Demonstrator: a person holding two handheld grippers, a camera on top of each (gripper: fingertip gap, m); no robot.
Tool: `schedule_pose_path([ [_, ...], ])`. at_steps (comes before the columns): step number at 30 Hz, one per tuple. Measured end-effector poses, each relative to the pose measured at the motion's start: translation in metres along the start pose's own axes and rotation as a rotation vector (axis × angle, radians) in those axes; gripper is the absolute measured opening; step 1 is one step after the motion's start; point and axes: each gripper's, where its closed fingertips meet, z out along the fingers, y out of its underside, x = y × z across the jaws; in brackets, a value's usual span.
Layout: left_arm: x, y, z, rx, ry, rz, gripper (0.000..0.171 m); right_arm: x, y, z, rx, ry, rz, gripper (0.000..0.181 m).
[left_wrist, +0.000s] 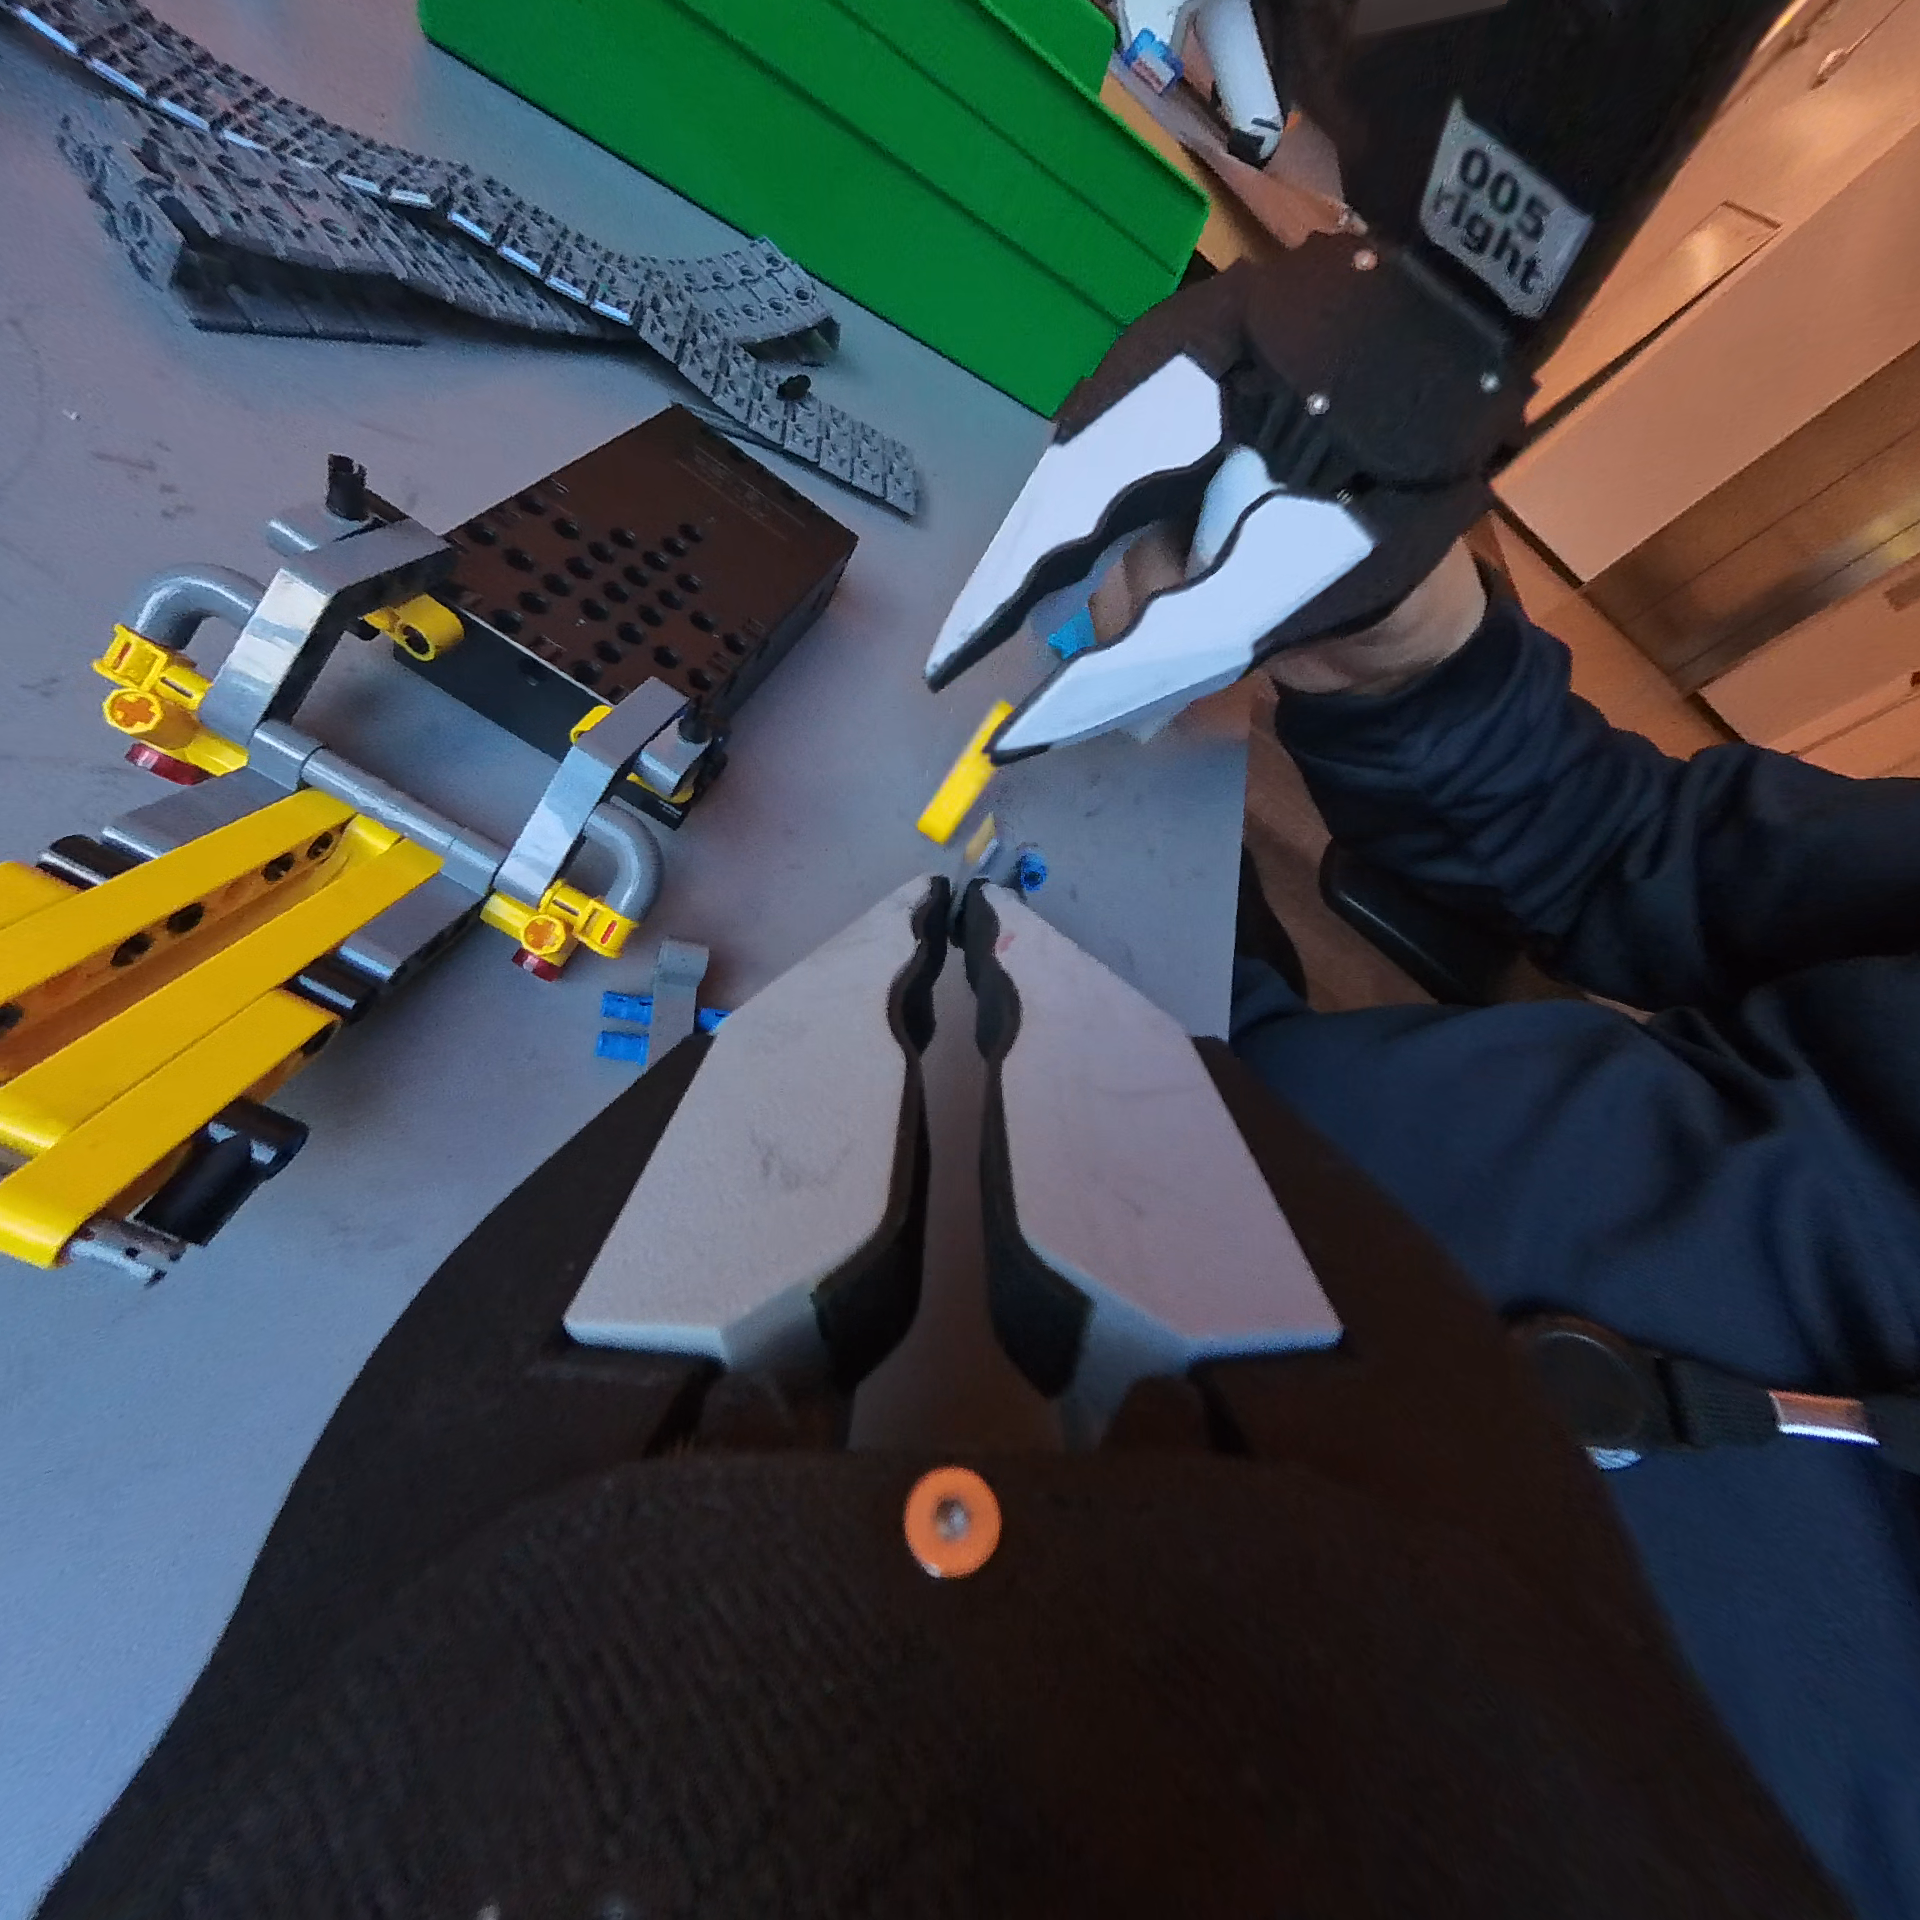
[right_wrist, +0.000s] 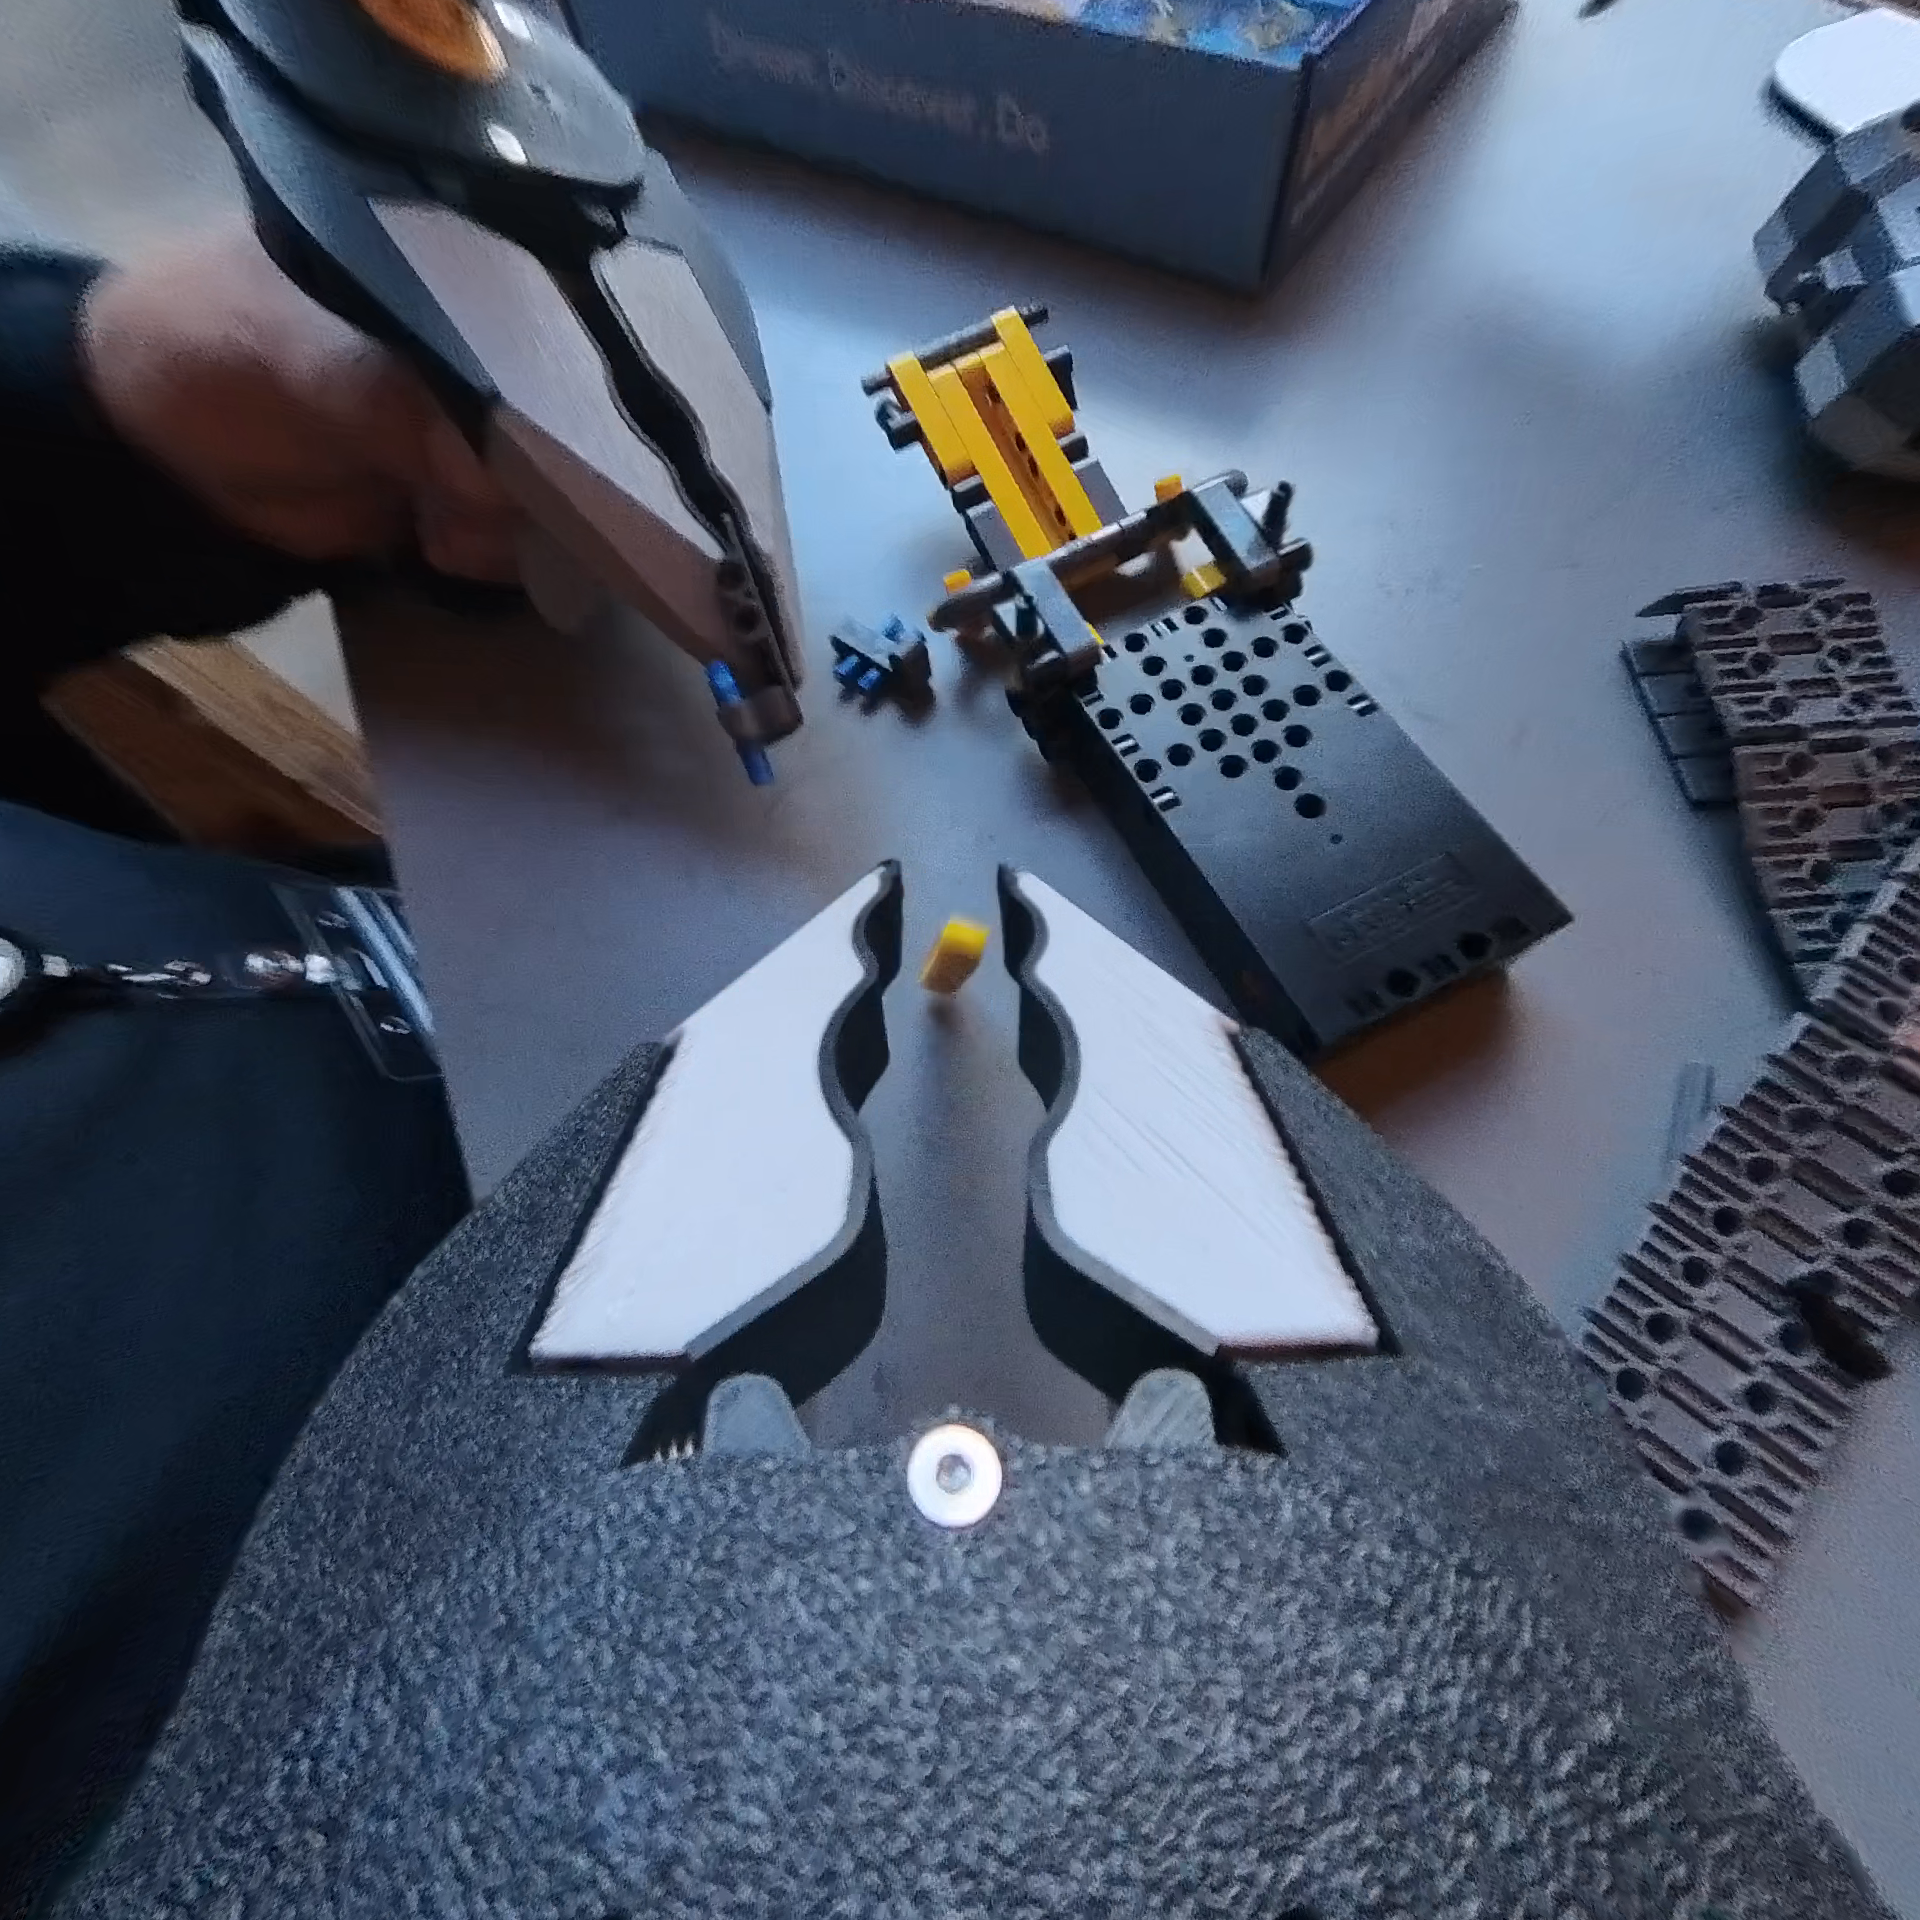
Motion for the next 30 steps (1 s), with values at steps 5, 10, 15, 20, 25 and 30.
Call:
schedule_pose_path([
  [5,-0.002,-0.003,-0.002,0.025,0.013,-0.043,0.000,0.004,0.000,0.006,-0.016,0.092,-0.091,0.033],
  [10,0.006,-0.007,-0.002,0.084,0.113,-0.172,0.001,-0.030,-0.024,0.007,0.078,0.075,-0.310,0.027],
  [15,0.011,-0.007,-0.002,0.087,0.124,-0.157,0.001,-0.039,-0.026,0.015,0.032,0.168,-0.470,0.001],
  [20,0.010,-0.001,0.000,0.043,0.114,-0.149,0.001,-0.040,-0.021,0.017,-0.007,0.212,-0.571,0.001],
  [25,-0.011,0.011,-0.015,-0.102,-0.118,0.139,0.031,-0.035,-0.008,0.018,-0.049,0.128,-0.462,0.000],
  [30,0.009,0.005,-0.020,-0.167,-0.169,0.483,0.045,-0.037,0.003,0.023,-0.109,0.081,-0.461,0.000],
])
